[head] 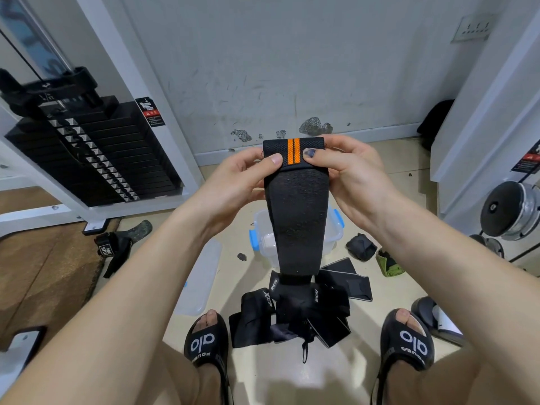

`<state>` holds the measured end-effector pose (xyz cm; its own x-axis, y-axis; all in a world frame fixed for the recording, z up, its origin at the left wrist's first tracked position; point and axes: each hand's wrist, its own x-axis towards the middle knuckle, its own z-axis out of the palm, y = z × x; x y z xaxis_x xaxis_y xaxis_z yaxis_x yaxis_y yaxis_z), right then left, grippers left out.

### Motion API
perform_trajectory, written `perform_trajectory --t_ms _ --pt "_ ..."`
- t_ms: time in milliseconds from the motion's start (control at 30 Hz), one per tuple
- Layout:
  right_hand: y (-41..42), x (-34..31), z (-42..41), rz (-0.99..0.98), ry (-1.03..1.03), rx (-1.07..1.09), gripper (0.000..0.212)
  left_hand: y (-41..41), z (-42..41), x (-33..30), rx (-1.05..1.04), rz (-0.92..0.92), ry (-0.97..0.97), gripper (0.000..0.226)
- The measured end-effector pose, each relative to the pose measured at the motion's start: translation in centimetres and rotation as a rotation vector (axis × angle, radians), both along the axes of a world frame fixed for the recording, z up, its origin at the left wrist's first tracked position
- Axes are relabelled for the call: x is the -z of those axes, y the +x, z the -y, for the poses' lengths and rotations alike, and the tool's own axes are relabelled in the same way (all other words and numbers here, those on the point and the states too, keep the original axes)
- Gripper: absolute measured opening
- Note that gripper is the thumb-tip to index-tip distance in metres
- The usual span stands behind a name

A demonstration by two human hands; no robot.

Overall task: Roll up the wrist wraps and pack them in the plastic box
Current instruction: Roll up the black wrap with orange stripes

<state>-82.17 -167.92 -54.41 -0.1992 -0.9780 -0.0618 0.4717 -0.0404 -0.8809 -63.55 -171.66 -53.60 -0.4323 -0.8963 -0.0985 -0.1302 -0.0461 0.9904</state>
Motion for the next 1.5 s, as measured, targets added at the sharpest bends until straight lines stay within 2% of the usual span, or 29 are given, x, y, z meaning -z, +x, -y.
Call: perform_trajectory --t_ms 67,333,433,700,967,1133,1200,1367,1500 --pt "0.0 0.0 0.0 -0.034 -0.013 0.004 0.028 0.0 0.1 0.1 0.004 -0.02 -0.04 0.028" --pt "-0.3 0.8 0.2 -0.212 -0.084 0.011 0.037 -0.2 -0.1 0.2 0.03 -0.138 -0.051 0.021" --pt "-0.2 0.9 0.2 -0.237 -0.102 -0.016 0.032 -0.2 -0.2 0.3 0.027 -0.15 -0.075 0.019" --pt "-0.4 0.4 -0.3 -0.38 -0.105 -0.14 0.026 -0.2 -0.4 0.5 0.026 -0.137 -0.137 0.027" --pt "-0.3 -0.1 -0.6 -0.276 -0.098 -0.28 0.035 -0.6 -0.6 0.7 0.001 -0.166 -0.135 0.034" --pt "-0.5 -0.4 -0.5 -0.168 -0.03 -0.286 0.037 -1.0 -0.9 0.5 -0.021 -0.201 -0.095 0.036" --pt "-0.6 -0.5 -0.6 -0.16 -0.01 -0.292 0.035 -1.0 -0.9 0.4 -0.029 -0.2 -0.092 0.037" --pt "-0.2 -0.3 -0.5 -0.197 -0.024 -0.265 0.014 -0.9 -0.9 0.3 -0.032 -0.169 -0.104 0.037" --pt "0.0 -0.1 -0.5 -0.22 -0.037 -0.188 0.022 -0.5 -0.6 -0.1 0.024 -0.186 -0.012 0.028"
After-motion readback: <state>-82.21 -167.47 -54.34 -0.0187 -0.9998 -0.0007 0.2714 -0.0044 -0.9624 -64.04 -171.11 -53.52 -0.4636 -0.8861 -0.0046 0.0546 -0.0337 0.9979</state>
